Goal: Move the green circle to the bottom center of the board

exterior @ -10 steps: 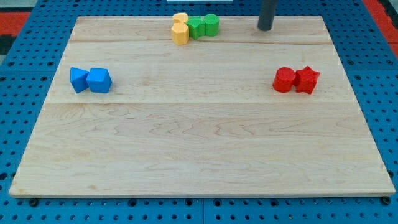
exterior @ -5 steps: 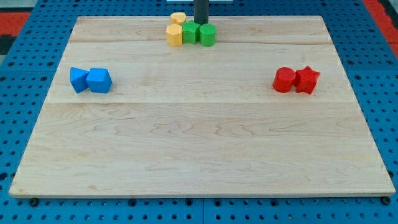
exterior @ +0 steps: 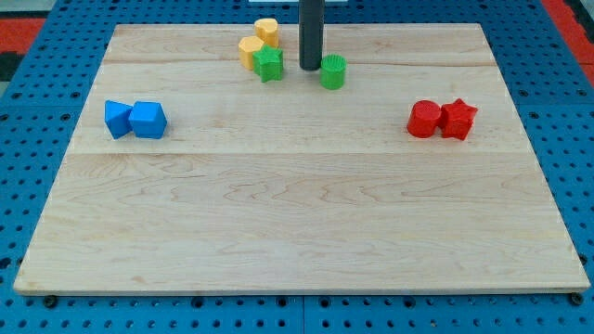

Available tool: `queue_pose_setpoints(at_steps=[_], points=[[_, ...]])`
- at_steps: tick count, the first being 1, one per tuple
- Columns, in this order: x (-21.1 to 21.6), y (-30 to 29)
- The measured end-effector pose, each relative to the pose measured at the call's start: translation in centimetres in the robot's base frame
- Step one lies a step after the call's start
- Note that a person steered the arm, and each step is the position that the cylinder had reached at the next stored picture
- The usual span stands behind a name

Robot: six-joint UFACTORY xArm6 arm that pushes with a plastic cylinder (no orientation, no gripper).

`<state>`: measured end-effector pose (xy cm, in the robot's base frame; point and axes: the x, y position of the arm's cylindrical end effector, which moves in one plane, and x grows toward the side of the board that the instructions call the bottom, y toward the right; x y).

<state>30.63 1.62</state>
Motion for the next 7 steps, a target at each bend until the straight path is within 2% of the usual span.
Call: queue_pose_setpoints(at_steps=[1,2,4,6,7], points=[[0.5,1.2],[-1.5,3.8],[-0.8,10.2],[3.6,11.8],[5.4,15.1]])
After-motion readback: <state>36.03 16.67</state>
